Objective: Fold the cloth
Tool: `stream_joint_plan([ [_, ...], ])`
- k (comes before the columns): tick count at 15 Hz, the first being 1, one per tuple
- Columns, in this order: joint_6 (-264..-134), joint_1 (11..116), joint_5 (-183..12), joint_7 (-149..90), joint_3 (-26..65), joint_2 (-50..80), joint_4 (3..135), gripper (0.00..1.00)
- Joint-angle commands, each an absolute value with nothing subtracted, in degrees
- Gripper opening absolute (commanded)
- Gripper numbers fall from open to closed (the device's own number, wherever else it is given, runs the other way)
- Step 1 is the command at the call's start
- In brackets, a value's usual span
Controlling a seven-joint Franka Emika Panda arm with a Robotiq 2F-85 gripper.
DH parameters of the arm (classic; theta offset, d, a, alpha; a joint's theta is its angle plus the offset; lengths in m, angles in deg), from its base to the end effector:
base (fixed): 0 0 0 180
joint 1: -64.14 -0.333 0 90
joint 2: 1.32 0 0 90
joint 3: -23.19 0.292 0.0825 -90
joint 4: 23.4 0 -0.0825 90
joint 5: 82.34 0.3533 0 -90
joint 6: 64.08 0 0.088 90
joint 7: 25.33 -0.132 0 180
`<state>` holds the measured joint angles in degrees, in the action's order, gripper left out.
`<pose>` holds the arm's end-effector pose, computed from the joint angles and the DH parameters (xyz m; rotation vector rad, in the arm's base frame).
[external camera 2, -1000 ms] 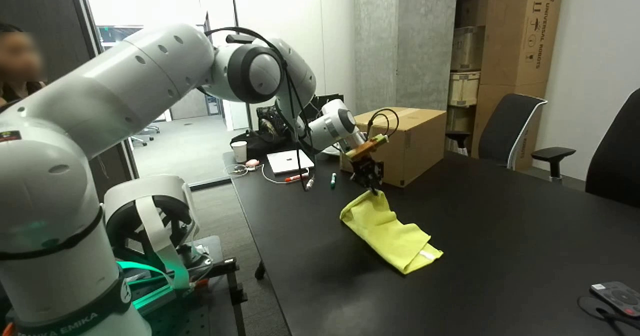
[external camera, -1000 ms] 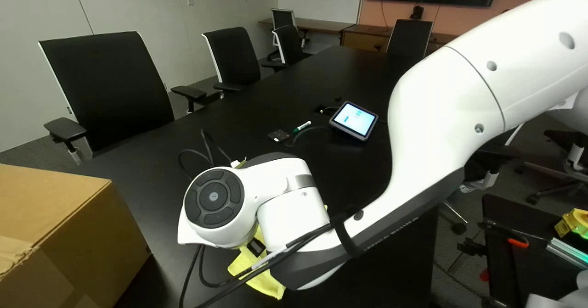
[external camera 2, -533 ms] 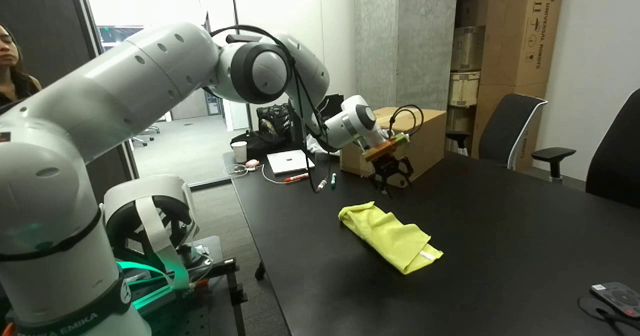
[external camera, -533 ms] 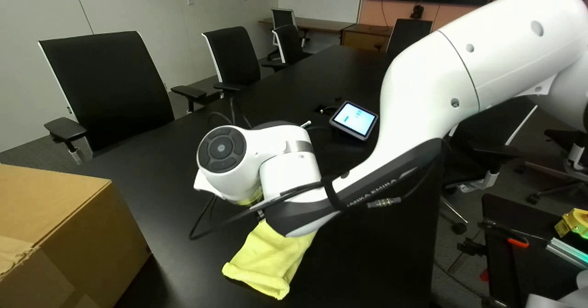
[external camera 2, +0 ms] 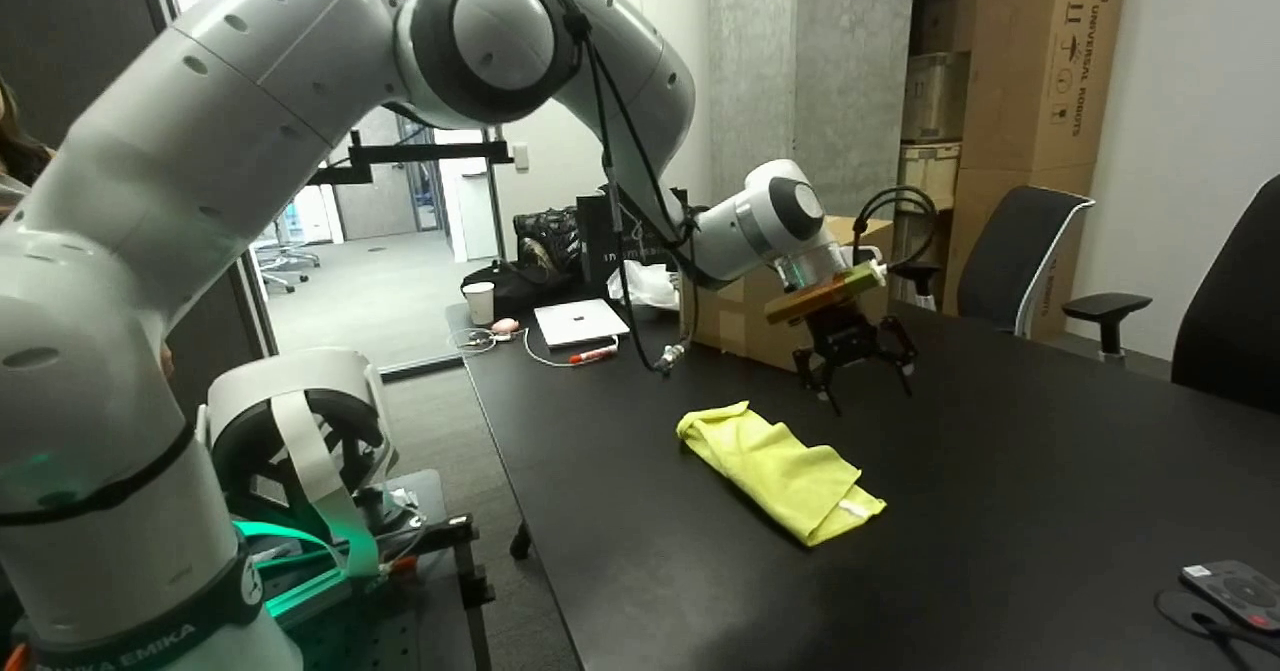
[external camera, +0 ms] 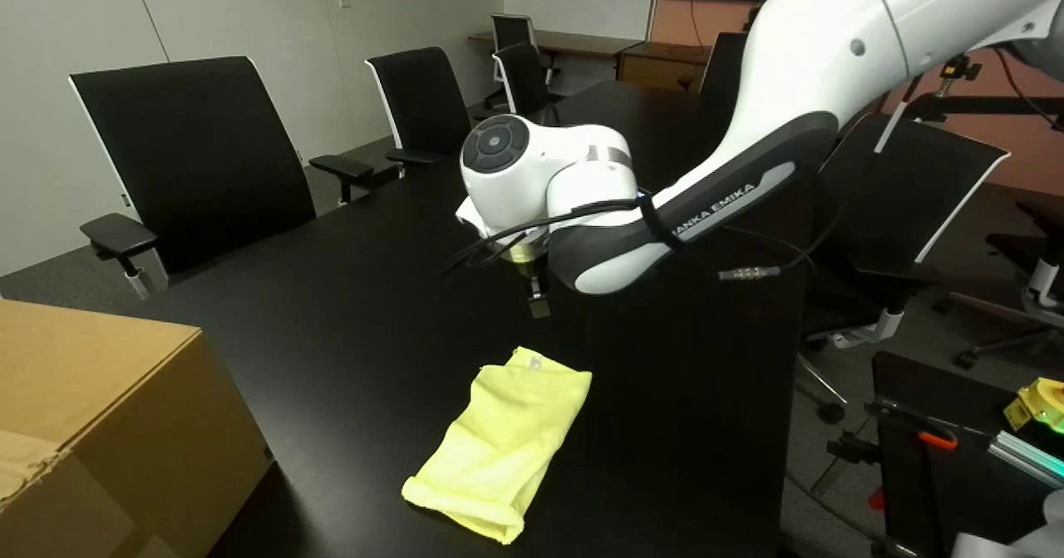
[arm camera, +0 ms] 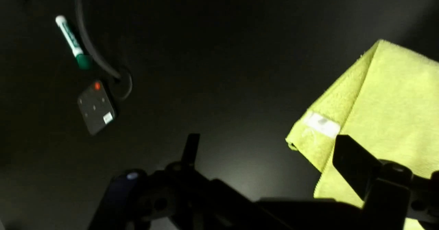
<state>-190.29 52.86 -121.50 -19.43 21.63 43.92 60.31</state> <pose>0.6772 0.0839 0.1964 2.4228 0.8963 -0.0380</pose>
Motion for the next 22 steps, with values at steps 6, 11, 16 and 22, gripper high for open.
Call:
stream_joint_plan([
  [6, -188.11, 58.74, -107.02, -29.26, 21.58, 18.08, 88.07, 1.0],
  [11, -189.24, 61.7, -99.89, -32.83, 21.4, 2.71, 101.62, 1.0],
  [16, -189.46, 63.98, -97.43, -30.95, 21.43, -13.42, 113.14, 1.0],
  [22, -192.31, 65.8, -97.56, -27.17, 20.6, -27.31, 122.14, 1.0],
])
